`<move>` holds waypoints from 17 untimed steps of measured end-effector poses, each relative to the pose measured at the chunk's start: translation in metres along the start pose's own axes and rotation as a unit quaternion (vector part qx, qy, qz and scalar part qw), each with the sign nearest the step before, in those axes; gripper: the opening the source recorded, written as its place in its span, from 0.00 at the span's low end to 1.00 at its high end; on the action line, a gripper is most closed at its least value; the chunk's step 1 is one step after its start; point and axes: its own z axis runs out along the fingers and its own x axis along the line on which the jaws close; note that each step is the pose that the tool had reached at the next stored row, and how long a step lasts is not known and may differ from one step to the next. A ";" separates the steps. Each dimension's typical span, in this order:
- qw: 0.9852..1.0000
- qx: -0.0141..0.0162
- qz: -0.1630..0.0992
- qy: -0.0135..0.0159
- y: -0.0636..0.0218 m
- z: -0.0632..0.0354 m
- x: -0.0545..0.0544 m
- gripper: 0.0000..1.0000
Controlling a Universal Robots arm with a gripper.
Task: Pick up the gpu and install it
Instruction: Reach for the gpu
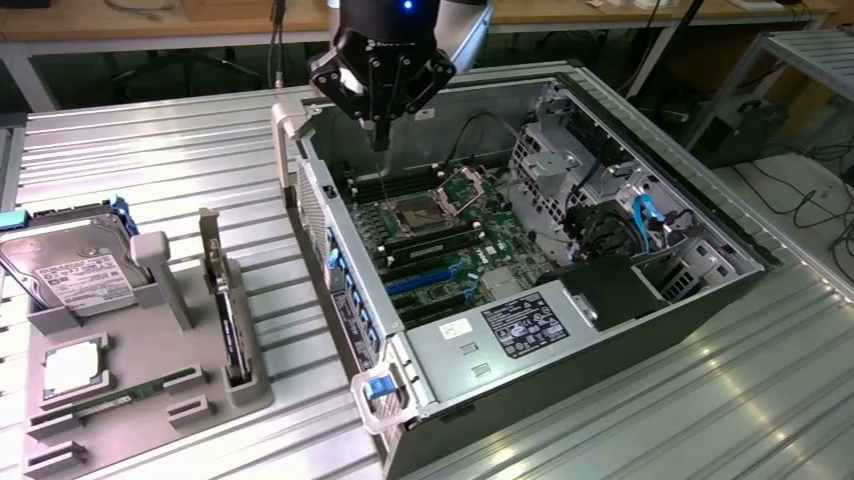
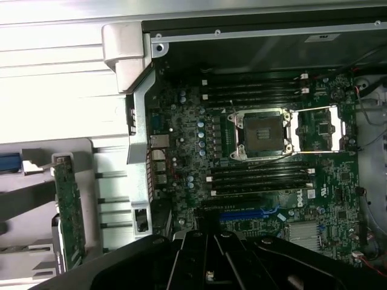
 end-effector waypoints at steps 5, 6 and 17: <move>1.000 0.000 0.000 0.000 -0.0003 0.0007 0.003 0.11; 1.000 0.000 0.000 0.000 -0.0005 0.0010 0.004 0.11; 1.000 0.000 -0.009 0.000 -0.0016 0.0021 0.014 0.11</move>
